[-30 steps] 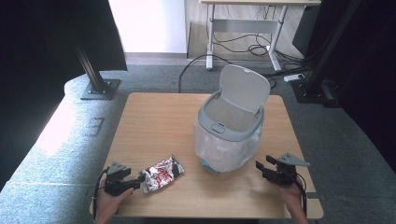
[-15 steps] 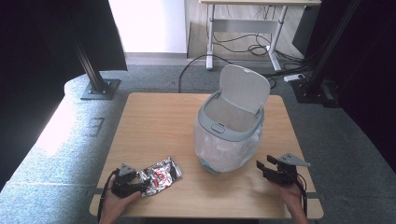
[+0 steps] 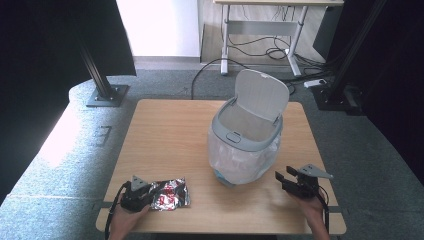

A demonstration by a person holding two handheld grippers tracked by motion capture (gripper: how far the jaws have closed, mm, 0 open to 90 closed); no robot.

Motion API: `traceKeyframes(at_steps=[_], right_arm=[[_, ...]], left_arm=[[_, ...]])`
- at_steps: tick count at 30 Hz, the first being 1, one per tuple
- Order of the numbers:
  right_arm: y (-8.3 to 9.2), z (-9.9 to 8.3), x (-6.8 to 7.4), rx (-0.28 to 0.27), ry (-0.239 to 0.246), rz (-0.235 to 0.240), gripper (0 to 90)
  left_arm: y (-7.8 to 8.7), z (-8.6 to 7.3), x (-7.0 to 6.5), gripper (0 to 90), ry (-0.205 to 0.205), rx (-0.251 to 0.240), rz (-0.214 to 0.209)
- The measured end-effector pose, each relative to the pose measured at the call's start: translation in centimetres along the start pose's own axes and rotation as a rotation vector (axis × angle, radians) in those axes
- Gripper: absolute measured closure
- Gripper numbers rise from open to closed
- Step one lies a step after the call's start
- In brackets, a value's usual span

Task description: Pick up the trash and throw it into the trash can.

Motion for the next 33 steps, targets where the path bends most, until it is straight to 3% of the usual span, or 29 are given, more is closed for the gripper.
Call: traceKeyframes(at_steps=[5,13,18,19,21,23,30,33], right_arm=[[0.1,0.0,0.0,-0.003,0.002,-0.003,43.3],[0.1,0.0,-0.1,-0.003,0.002,-0.01,43.6],[0.1,0.0,-0.2,-0.003,-0.002,-0.013,43.7],[0.1,0.0,-0.2,-0.003,-0.004,-0.013,43.7],[0.1,0.0,-0.2,-0.003,-0.003,-0.014,43.7],[0.1,-0.1,-0.2,-0.001,-0.003,-0.015,43.7],[0.0,0.0,-0.3,0.0,-0.005,-0.015,43.7],[0.0,-0.1,-0.3,0.001,-0.006,-0.014,43.7]], left_arm=[[0.0,0.2,-0.2,80.4,-0.004,0.01,0.001],[-0.1,0.5,-0.2,86.1,0.012,0.005,-0.033],[1.0,1.1,0.2,86.6,0.06,-0.054,-0.068],[1.4,1.3,0.5,86.6,0.089,-0.078,-0.091],[1.7,1.4,0.6,86.7,0.103,-0.09,-0.1],[2.4,1.8,1.1,86.8,0.145,-0.129,-0.139],[3.6,2.7,1.5,86.8,0.186,-0.187,-0.198],[3.8,2.9,1.5,86.8,0.185,-0.193,-0.202]])
Point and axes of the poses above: each handheld gripper's, and its own axes: y roughly backward along the jaws, z roughly out of its top, x roughly to its left, the point moved 2 cm from there along -y, roughly forward along the jaws, and after that the axes turned 5 degrees about z, right-handed, at the moved point
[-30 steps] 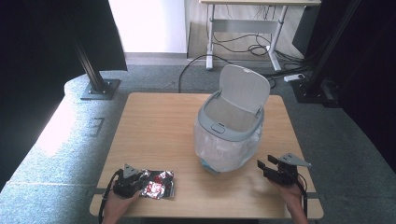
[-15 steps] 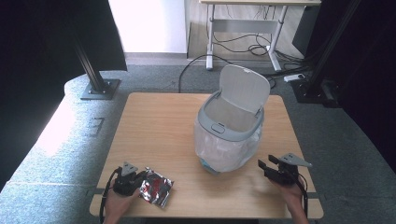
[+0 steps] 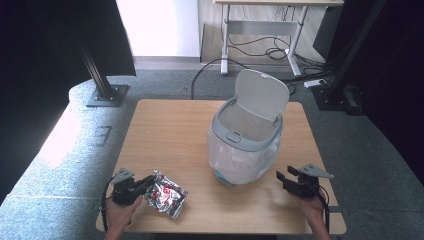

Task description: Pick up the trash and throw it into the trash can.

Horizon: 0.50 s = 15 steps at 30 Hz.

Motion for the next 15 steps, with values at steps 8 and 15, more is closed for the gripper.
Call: traceKeyframes(at_steps=[8,15], right_arm=[[-0.2,-0.1,-0.3,0.006,-0.006,0.002,43.7],[-0.5,-0.2,-0.3,0.013,-0.008,0.007,43.7]], left_arm=[[0.2,0.9,-0.7,86.8,-0.028,-0.002,-0.016],[1.3,3.5,-1.1,86.8,-0.038,-0.024,-0.043]])
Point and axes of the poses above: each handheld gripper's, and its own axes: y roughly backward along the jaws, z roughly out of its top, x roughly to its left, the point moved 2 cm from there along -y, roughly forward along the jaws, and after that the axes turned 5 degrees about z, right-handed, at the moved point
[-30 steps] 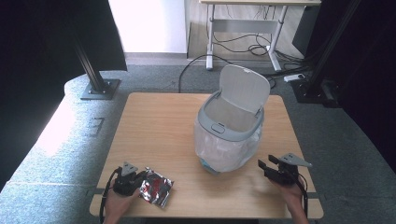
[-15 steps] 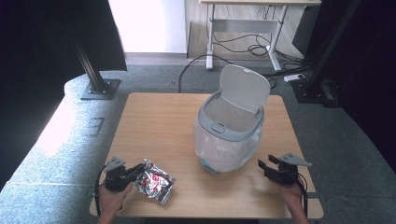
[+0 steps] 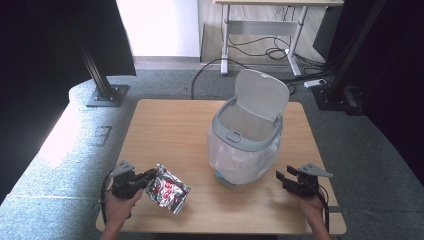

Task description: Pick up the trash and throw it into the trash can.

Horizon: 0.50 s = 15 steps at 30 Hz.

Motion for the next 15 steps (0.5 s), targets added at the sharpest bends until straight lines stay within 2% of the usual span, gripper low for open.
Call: traceKeyframes(at_steps=[1,4,8,15], right_arm=[[-0.1,0.0,0.0,0.002,0.001,0.001,43.7],[-0.3,-0.1,0.0,0.01,0.003,0.004,43.7],[-0.4,-0.2,-0.1,0.012,0.001,0.006,43.7],[-0.5,-0.4,-0.4,0.019,-0.007,-0.001,43.8]], left_arm=[[0.0,0.0,0.0,86.8,0.0,0.0,0.0],[0.8,1.7,-0.2,86.8,-0.005,-0.022,-0.012],[1.2,2.9,-0.6,86.8,-0.018,-0.032,-0.016],[1.8,5.3,-1.8,86.8,-0.052,-0.04,-0.043]])
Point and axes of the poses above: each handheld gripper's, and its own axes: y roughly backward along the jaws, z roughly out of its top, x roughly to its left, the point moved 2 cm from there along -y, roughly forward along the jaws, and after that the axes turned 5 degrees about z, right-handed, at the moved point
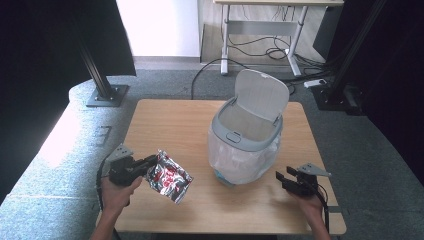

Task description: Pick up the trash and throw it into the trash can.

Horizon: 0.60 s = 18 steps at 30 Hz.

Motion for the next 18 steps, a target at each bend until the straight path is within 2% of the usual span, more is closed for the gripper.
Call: traceKeyframes(at_steps=[8,18], right_arm=[[-0.3,-0.3,-0.1,0.013,-0.006,-0.006,43.8],[-1.2,-0.9,0.3,0.059,0.014,-0.014,43.2]], left_arm=[[0.4,2.2,-0.6,86.7,-0.015,-0.005,-0.036],[1.4,4.4,-0.7,86.7,-0.025,-0.026,-0.06]])
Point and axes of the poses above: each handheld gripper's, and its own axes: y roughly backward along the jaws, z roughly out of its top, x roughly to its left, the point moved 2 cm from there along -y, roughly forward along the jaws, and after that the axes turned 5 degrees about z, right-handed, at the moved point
